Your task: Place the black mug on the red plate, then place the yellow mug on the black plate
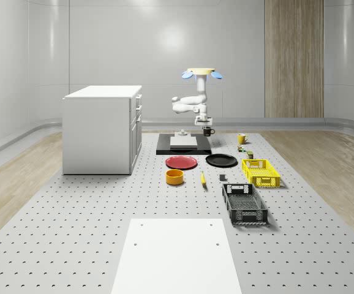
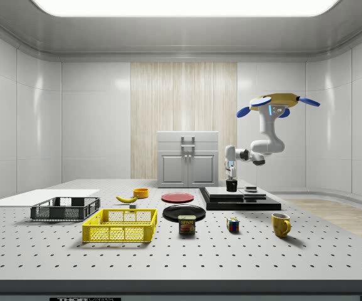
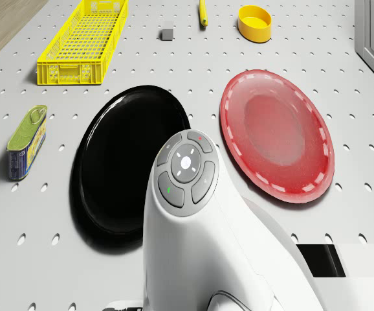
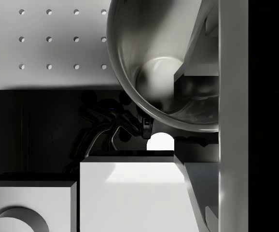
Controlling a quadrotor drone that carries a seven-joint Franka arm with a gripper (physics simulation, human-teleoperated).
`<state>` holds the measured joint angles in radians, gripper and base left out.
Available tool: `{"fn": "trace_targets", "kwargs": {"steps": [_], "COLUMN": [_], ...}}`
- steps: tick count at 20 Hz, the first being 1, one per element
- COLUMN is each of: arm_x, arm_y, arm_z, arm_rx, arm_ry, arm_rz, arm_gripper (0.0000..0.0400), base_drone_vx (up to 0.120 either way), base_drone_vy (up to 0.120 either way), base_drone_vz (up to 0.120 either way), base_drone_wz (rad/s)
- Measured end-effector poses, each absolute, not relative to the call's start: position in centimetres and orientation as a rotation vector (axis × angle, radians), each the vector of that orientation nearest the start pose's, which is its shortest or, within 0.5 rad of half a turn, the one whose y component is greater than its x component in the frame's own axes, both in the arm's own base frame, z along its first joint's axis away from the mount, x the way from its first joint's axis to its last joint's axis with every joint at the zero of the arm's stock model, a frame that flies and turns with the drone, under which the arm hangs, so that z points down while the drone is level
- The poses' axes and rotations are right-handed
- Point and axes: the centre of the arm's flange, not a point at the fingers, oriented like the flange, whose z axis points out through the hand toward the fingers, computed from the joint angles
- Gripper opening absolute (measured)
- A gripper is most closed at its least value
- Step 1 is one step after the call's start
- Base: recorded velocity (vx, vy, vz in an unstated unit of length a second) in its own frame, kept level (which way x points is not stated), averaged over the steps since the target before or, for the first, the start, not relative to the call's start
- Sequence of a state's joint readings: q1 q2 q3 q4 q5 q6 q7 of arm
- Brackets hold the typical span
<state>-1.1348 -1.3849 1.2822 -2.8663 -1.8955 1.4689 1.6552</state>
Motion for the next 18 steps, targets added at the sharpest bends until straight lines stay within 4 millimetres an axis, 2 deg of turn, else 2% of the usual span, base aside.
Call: {"fn": "trace_targets", "kwargs": {"steps": [12,18], "arm_x": [30.68,30.68], "arm_y": [0.00,0.00], "arm_z": [50.87,50.87], "arm_rx": [0.001,0.001], "arm_ry": [-0.002,-0.002], "arm_rz": [0.785,0.785], "arm_gripper": [0.0110,0.0110], "base_drone_vx": [0.120,0.120], "base_drone_vy": [-0.117,0.000], "base_drone_vz": [0.000,0.000], "base_drone_wz": [0.000,0.000]}}
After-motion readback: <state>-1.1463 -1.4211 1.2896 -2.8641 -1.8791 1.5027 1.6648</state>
